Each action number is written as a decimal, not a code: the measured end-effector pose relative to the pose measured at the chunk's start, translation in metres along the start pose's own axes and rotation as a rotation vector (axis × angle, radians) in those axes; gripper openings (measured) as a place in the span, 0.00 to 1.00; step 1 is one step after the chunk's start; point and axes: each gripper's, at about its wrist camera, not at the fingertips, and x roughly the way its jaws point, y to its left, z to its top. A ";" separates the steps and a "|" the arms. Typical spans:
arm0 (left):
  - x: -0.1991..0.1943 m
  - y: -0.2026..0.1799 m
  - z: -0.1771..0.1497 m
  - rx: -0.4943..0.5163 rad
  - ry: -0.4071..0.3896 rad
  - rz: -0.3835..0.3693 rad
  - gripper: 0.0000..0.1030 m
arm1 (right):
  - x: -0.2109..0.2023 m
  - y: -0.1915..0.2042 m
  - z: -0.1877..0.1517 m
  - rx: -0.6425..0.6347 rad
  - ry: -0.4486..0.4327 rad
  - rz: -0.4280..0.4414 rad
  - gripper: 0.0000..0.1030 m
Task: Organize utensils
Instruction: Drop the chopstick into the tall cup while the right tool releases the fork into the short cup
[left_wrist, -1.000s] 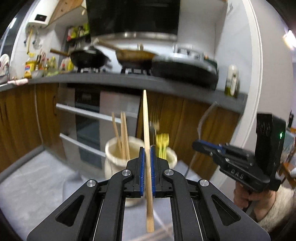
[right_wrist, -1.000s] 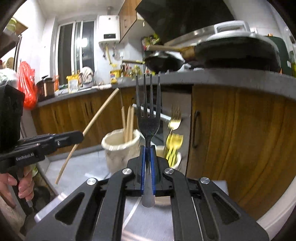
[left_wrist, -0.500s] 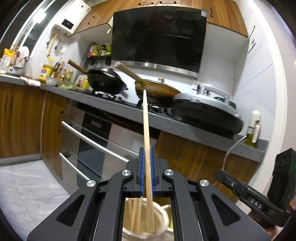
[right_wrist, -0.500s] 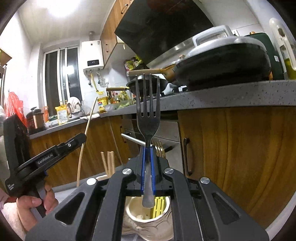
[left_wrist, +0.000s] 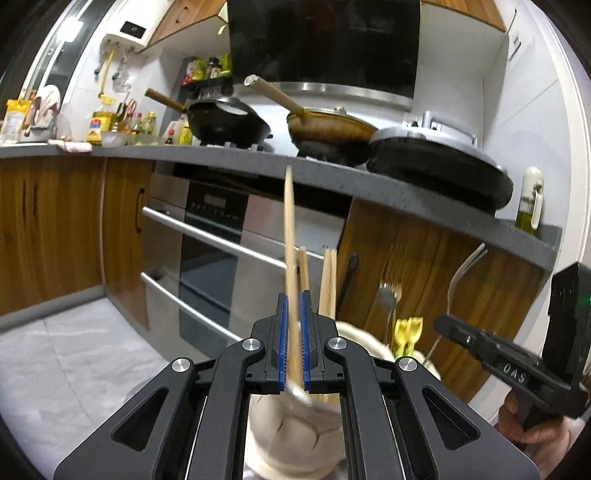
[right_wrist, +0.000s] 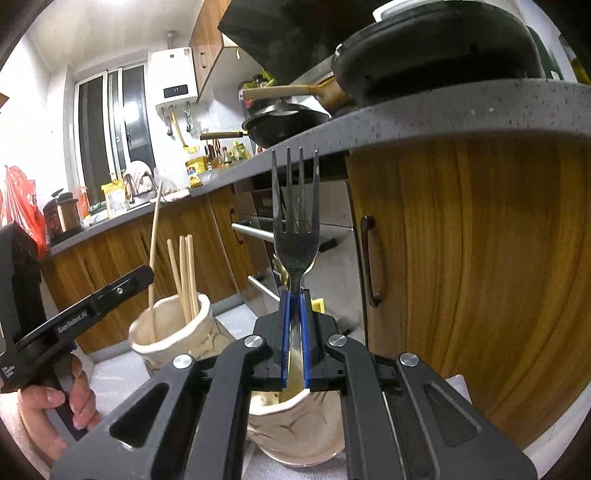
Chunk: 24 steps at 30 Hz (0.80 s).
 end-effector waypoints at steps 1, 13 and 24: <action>0.000 0.000 -0.002 0.007 0.012 0.006 0.06 | 0.000 0.000 -0.001 -0.002 0.004 -0.002 0.05; -0.013 -0.003 -0.009 0.045 0.026 0.013 0.29 | 0.015 -0.001 -0.009 -0.005 0.083 -0.054 0.05; -0.030 0.002 -0.012 0.034 0.044 0.032 0.37 | 0.000 -0.002 -0.013 0.014 0.084 -0.075 0.28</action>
